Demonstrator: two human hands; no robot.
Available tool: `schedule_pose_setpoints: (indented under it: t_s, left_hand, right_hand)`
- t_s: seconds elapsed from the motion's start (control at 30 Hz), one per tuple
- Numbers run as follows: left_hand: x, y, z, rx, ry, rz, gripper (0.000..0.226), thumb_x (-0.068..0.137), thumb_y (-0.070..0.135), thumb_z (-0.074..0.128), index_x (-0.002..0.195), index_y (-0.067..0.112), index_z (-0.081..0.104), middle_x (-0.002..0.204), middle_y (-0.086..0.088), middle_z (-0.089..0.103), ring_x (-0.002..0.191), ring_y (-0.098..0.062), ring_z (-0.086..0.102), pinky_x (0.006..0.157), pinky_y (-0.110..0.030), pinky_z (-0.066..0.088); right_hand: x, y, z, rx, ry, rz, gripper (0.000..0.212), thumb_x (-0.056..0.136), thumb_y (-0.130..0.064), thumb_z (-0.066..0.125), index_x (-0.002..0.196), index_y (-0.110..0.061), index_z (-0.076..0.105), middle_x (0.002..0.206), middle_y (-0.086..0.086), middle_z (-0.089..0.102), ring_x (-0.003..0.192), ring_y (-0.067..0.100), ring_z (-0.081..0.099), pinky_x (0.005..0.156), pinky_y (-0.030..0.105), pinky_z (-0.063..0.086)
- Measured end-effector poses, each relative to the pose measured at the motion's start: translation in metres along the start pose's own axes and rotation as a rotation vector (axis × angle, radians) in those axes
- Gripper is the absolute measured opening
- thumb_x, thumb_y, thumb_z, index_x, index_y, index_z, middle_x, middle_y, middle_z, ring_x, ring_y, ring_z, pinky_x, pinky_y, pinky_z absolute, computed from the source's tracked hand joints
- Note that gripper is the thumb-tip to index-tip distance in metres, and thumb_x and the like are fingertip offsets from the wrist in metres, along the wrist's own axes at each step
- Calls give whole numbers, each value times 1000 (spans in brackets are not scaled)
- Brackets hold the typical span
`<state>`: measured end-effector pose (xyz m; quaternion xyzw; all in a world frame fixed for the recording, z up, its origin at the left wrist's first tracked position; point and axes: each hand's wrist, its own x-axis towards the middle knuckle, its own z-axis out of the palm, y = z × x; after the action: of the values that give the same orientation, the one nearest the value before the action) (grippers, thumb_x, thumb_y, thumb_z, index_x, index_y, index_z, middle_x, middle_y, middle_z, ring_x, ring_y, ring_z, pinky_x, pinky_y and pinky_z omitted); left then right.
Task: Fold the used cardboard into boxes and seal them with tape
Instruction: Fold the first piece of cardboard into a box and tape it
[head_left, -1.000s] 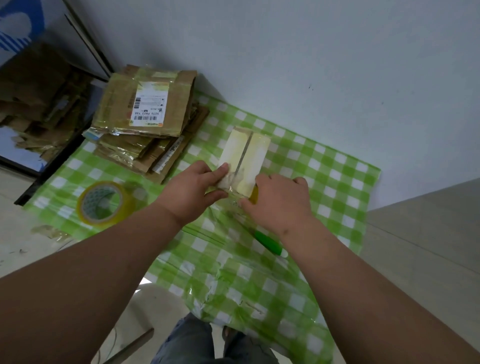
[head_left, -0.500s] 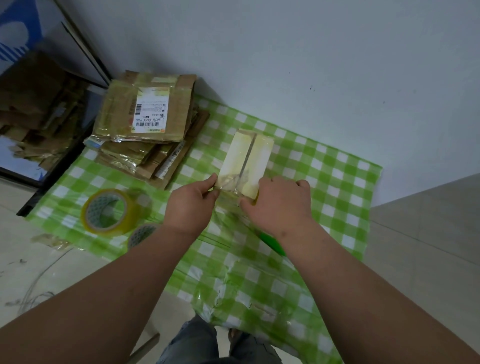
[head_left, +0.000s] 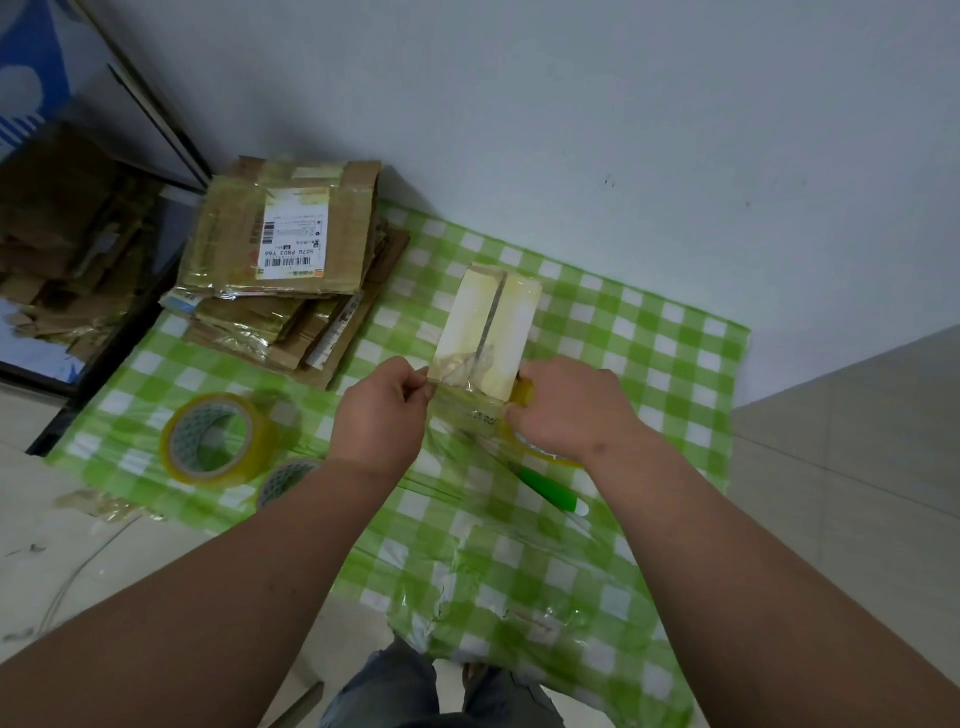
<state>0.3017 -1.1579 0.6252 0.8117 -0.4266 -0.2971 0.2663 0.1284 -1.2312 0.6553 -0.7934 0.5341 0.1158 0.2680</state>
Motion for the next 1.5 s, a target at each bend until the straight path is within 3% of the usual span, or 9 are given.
schedule_pose_setpoints:
  t_s: [0.2,0.33,0.43,0.63,0.77,0.9,1.1,1.3,1.5]
  left_hand:
    - [-8,6,1,73,1,47,15,97,26,56,98,12,60,76,5,63,68,-15,59,55,-29,40]
    - [-3,18,-3,161,-42,12,40,89,55,62,95,16,53,78,8,56,77,-16,55,65,-31,43]
    - [6,24,-5,204,-89,-18,47,85,55,67,104,16,51,80,8,54,83,-19,58,66,-31,41]
    - [10,27,-7,260,-204,88,63,96,48,54,151,42,25,124,-4,60,107,-25,60,76,-33,44]
    - [7,23,0,365,-256,180,53,101,53,36,151,48,22,128,-5,51,104,-22,56,81,-36,48]
    - [3,23,9,392,-247,168,85,84,74,48,154,42,13,139,-5,41,127,-25,44,95,-45,48]
    - [16,26,7,261,-192,173,95,72,65,73,151,37,29,132,-8,48,123,-27,49,103,-43,44]
    - [42,41,-8,303,-240,353,82,74,46,80,145,20,46,139,0,51,124,-20,51,104,-33,42]
    - [50,35,-7,431,-410,341,79,97,35,58,158,19,10,166,-2,-4,150,-25,19,117,-40,25]
  right_hand:
    - [-4,-1,11,-93,106,20,36,88,-57,49,105,-28,60,79,-9,50,80,19,54,76,38,32]
    - [-2,-10,16,-165,154,68,44,90,-63,47,107,-25,59,85,-5,53,85,21,58,80,42,38]
    - [-2,-11,12,-151,105,62,45,89,-64,50,109,-26,60,90,-4,58,91,22,59,81,42,37]
    - [-12,9,-8,315,-39,125,50,90,-34,56,139,-25,49,139,0,53,126,24,51,98,37,46]
    - [-23,24,-4,495,-35,183,30,92,-30,60,120,-21,57,110,2,61,92,18,56,78,35,46]
    - [-28,20,-1,504,-1,147,16,93,-32,60,104,-19,59,91,-1,58,86,19,56,71,33,42]
    - [-40,11,2,716,19,111,20,89,-12,60,108,-17,66,99,3,65,92,23,61,80,40,50]
    - [-47,7,27,1063,63,105,27,93,-26,65,120,-19,65,104,-1,71,90,13,67,75,29,50]
    - [-44,-7,48,1081,34,132,20,97,-32,59,112,-20,63,104,-3,68,95,14,63,81,30,49]
